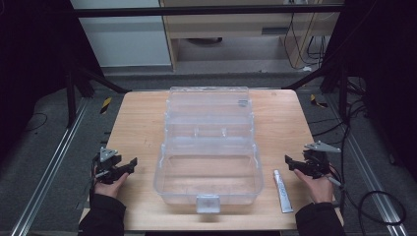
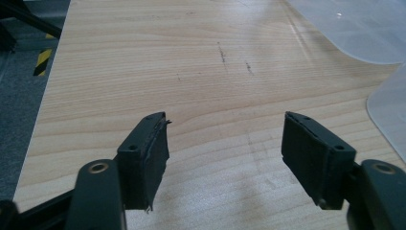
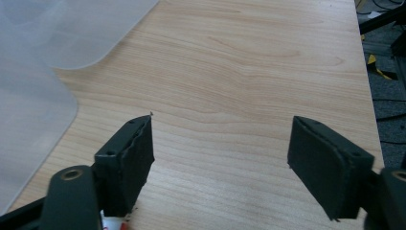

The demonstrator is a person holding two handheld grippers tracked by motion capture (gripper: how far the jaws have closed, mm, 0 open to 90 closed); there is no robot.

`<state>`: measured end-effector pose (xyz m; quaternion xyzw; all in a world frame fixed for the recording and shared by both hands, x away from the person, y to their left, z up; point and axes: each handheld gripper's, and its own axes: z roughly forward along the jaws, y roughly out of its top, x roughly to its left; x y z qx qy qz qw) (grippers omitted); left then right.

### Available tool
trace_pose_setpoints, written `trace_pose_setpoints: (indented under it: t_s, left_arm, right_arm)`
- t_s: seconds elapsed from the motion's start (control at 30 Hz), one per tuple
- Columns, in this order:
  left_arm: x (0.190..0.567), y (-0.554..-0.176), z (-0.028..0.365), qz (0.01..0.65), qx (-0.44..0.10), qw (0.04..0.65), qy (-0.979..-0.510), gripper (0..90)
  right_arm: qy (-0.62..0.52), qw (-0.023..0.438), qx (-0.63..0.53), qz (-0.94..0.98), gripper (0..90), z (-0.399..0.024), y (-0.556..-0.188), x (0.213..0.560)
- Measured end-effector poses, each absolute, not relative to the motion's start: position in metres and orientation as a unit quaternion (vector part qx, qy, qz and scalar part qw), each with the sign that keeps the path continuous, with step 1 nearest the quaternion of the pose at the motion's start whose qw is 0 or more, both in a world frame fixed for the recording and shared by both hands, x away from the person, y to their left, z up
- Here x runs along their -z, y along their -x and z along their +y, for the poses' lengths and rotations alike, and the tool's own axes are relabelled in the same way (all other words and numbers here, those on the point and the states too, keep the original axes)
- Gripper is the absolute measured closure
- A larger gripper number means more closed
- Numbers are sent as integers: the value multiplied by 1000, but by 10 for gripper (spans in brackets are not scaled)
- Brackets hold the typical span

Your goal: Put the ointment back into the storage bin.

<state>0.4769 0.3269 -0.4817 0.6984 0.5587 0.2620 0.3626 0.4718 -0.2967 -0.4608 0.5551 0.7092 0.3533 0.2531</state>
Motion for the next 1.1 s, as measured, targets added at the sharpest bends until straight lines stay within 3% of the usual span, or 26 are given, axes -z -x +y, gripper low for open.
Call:
trace_pose_setpoints:
  t_s: [0.3,1.1]
  left_arm:
    - [478,-474,327,560,-259,368,-696,390]
    - [477,-474,324,549,-261,373,-701,382]
  right_arm:
    - [-540,244,-334,733,305,-290,-466,447]
    - [-530,173,-289,778,404,-266,-453,415]
